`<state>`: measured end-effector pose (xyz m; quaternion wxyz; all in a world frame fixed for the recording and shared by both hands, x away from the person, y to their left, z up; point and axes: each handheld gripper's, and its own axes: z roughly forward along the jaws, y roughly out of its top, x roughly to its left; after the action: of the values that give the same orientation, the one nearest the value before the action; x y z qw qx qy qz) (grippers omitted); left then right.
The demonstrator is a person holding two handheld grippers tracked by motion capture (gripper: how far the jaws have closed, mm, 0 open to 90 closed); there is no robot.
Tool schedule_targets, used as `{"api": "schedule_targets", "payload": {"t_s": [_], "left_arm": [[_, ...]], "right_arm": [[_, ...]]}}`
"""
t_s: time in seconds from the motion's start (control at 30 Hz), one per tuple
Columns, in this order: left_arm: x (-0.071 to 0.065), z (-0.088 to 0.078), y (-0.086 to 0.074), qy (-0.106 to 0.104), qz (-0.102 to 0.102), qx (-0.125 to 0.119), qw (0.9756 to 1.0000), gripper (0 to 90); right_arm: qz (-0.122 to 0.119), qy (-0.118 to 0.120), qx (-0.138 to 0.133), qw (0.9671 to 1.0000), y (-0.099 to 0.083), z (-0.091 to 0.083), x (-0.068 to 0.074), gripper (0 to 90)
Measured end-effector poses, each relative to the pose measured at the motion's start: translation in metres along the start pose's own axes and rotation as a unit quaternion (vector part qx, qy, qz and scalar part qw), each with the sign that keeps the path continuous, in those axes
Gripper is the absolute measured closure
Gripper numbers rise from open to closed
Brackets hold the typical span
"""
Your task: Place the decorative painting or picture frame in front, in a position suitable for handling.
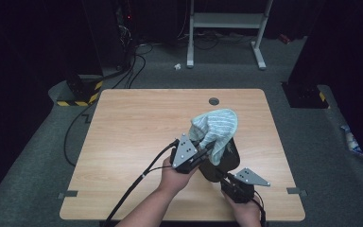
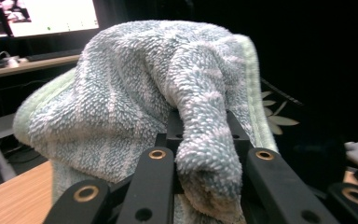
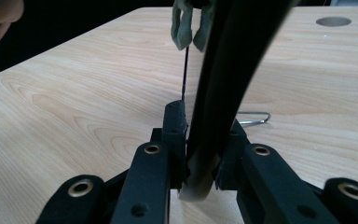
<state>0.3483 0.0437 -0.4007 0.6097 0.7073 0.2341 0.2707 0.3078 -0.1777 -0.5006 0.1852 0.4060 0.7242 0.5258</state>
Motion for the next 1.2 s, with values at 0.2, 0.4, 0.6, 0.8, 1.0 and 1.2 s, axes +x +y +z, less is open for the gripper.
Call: {"api": "schedule_targets", "payload": {"t_s": [0.2, 0.4, 0.6, 0.8, 1.0, 1.2], "left_arm": [[0.013, -0.003, -0.006, 0.020, -0.002, 0.010, 0.9998, 78.1], [0.025, -0.004, -0.012, 0.037, -0.011, 0.022, 0.9990, 78.0], [0.040, 0.002, -0.022, 0.057, -0.009, 0.048, 0.9972, 78.1], [0.047, 0.004, -0.020, 0.066, -0.004, 0.060, 0.9960, 78.1], [0.033, 0.003, -0.012, 0.051, 0.018, 0.052, 0.9972, 78.1], [0.016, -0.001, 0.000, 0.023, 0.025, 0.028, 0.9990, 78.1]], "right_arm": [[-0.007, -0.001, -0.007, 0.9999, 0.002, 0.000, 0.001, 78.0], [-0.010, -0.001, -0.010, 0.9999, 0.003, 0.001, 0.002, 78.0], [-0.008, 0.002, -0.016, 0.9998, 0.004, 0.001, -0.001, 77.9], [-0.009, 0.008, -0.017, 0.9998, 0.011, 0.008, -0.008, 78.0], [-0.003, 0.007, -0.028, 0.9996, 0.010, 0.010, -0.009, 78.0], [-0.011, 0.002, -0.028, 0.9996, 0.009, 0.011, -0.007, 78.0]]}}
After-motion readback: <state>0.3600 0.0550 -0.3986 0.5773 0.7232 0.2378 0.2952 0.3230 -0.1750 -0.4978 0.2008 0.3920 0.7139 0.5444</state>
